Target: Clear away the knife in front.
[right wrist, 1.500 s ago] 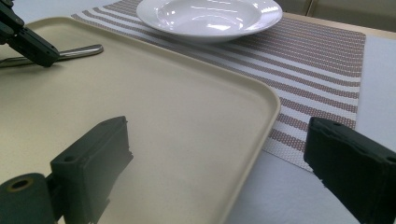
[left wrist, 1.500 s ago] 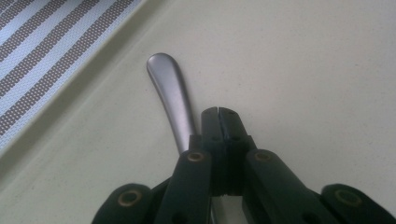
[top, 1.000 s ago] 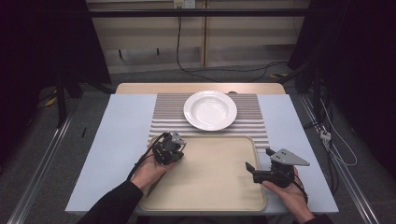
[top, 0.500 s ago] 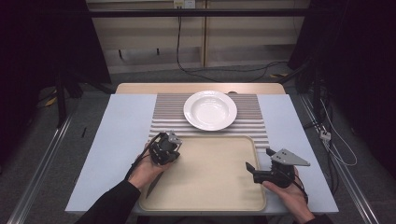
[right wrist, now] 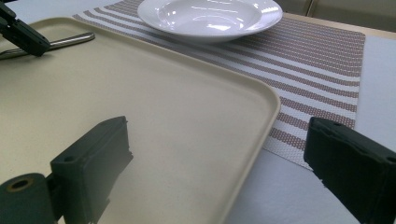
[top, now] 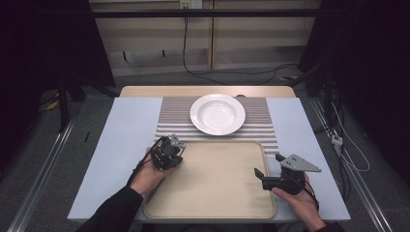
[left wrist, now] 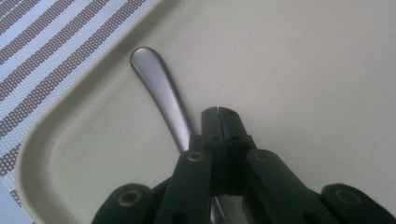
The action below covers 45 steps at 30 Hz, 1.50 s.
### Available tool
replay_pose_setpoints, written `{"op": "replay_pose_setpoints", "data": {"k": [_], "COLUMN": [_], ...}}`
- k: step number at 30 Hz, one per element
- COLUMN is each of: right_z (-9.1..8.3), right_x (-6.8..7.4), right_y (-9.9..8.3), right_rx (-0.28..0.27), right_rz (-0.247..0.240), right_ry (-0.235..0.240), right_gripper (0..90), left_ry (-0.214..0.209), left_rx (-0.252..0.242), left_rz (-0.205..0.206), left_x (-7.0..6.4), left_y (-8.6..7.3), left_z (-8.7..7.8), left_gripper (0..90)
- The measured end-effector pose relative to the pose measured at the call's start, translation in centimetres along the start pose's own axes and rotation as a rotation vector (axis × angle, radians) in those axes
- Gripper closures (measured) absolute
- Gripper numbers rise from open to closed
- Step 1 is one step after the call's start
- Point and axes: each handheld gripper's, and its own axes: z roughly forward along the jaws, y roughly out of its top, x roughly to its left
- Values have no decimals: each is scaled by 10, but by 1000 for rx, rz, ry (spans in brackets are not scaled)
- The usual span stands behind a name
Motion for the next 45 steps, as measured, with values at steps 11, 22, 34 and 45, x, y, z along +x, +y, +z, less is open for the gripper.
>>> {"op": "replay_pose_setpoints", "data": {"k": [11,22,34,45], "right_z": [0,0,-1,-1], "right_x": [0,0,0,0], "right_y": [0,0,0,0], "right_rx": [1,3,3,3], "right_rz": [2,3,3,2], "right_ry": [-3,-8,-6,-10], "right_gripper": [72,72,72,72], "left_ry": [26,20,14,32], "left_rx": [1,2,-9,-20], "left_rz": [-24,-67,-91,-137], "left_x": [2,7,13,20], "left_y": [-3,-7,-22,-36], "left_z": [-1,-5,-13,-20], "left_gripper": [900,900,900,900]}}
